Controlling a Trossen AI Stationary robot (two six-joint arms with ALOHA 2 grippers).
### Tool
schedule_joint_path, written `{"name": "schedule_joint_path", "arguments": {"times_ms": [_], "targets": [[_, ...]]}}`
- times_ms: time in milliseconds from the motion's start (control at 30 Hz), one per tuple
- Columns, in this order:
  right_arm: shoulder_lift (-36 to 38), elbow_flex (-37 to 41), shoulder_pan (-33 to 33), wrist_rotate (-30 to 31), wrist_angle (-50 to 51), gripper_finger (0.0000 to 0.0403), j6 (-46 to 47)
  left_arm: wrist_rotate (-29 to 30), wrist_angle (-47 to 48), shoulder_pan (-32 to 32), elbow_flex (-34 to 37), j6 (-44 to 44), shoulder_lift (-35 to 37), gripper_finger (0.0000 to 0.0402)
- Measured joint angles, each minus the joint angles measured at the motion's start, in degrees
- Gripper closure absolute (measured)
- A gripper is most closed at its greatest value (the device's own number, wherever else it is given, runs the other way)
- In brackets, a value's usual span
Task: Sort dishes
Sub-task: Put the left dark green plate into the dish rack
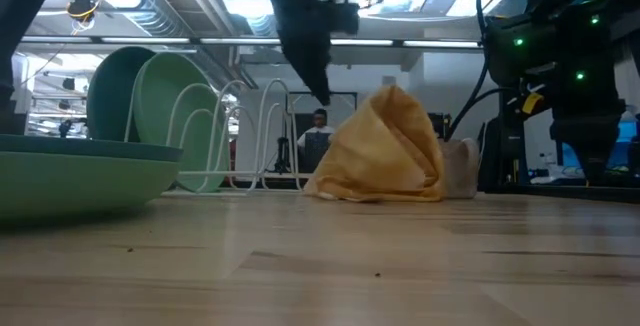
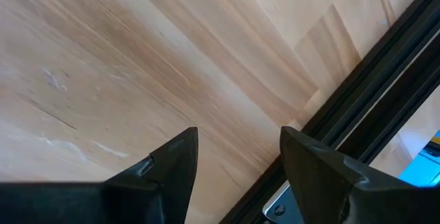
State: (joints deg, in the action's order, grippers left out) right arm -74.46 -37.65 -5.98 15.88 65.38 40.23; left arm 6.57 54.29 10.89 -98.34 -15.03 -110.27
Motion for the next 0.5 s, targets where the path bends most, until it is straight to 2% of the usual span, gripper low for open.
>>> {"name": "schedule_joint_path", "arguments": {"times_ms": [200, 367, 400, 500], "targets": [[0.0, 0.0, 0.0, 0.0, -0.77, 0.0192, 0.0, 0.05, 16.59, -3.04, -5.5, 5.83, 0.79, 0.0217], [0.0, 0.0, 0.0, 0.0, -1.03, 0.0192, -0.02, -0.18, 35.01, -7.35, -5.12, 13.72, 1.53, 0.0225], [0.0, 0.0, 0.0, 0.0, -1.07, 0.0192, -0.02, -0.18, 36.48, -8.4, -4.39, 15.4, 1.52, 0.0227], [0.0, 0.0, 0.0, 0.02, -1.4, 0.0192, -0.03, -0.38, 32.38, -11.76, -0.2, 18.63, 2.92, 0.0231]]}}
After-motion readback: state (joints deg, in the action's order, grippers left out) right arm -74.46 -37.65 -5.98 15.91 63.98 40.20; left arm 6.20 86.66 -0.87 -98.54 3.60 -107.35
